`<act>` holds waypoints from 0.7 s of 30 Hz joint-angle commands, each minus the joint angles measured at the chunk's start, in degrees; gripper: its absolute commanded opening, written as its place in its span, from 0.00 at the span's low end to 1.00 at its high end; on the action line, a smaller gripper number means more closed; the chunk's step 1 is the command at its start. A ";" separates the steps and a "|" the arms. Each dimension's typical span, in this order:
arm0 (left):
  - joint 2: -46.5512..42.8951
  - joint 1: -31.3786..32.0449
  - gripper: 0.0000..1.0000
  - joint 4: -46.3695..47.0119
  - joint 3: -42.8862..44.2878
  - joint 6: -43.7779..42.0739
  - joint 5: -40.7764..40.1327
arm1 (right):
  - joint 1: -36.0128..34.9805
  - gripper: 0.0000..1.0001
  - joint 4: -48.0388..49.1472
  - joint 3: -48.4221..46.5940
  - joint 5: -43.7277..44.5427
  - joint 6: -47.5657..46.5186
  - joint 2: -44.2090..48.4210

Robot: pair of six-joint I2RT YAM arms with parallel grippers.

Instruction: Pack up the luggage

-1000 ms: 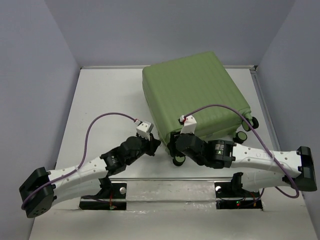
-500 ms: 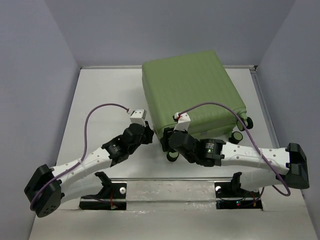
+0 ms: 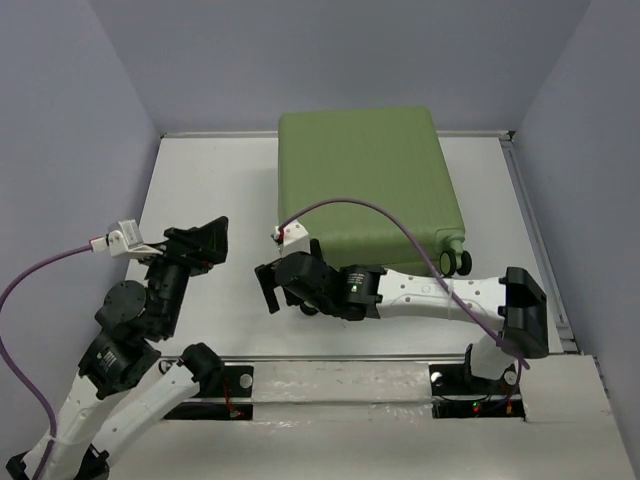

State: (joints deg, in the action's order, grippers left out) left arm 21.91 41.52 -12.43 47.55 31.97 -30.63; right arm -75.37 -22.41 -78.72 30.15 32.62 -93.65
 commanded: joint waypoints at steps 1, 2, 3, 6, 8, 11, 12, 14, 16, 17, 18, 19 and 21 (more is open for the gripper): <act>-1.60 0.14 0.99 -15.60 0.79 1.16 0.04 | -1.71 1.00 1.95 -4.70 -6.42 -7.31 4.60; -3.26 0.14 0.99 -17.87 0.79 1.69 0.92 | -1.71 1.00 1.59 -2.43 -6.07 -7.13 6.61; -4.41 0.14 0.99 -18.51 0.01 2.65 2.32 | -1.71 1.00 1.24 -0.93 -5.72 -7.05 11.59; -9.33 0.23 0.99 -16.32 -1.58 3.10 9.50 | -2.23 1.00 0.79 5.91 -5.45 -6.69 23.53; -12.15 0.23 0.99 -14.74 -1.58 3.89 12.68 | -2.23 1.00 0.79 11.53 -5.19 -6.43 30.16; -13.91 0.14 0.99 -14.38 -0.10 4.07 14.89 | -2.23 1.00 0.79 17.44 -1.51 -6.17 42.90; -14.26 0.14 0.99 -14.55 0.26 4.07 15.16 | -2.23 1.00 0.79 20.94 0.85 -5.99 45.89; -14.88 0.14 0.99 -15.08 0.70 3.63 15.34 | -2.23 1.00 0.71 24.03 2.88 -5.12 54.16; -15.23 0.14 0.99 -15.70 0.96 3.19 15.08 | -2.23 1.00 0.53 28.15 6.57 -3.98 60.91; -15.32 0.23 0.99 -16.48 1.14 3.19 14.99 | -2.23 1.00 0.53 29.49 7.63 -3.10 62.60; -15.58 0.23 0.99 -16.75 1.40 3.02 14.55 | -2.23 1.00 0.70 30.63 9.29 -1.79 64.19; -15.76 0.14 0.99 -17.02 1.41 3.10 14.29 | -2.23 1.00 0.79 32.56 9.83 -1.42 65.33; -16.46 0.23 0.99 -16.76 1.06 2.93 14.28 | -2.23 1.00 0.97 33.97 10.80 -0.72 67.10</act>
State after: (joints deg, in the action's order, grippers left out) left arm 6.83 41.58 -29.26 47.09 35.88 -17.34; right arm -77.32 -21.43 -48.62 35.66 29.52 -27.88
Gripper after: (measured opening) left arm 0.990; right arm 0.998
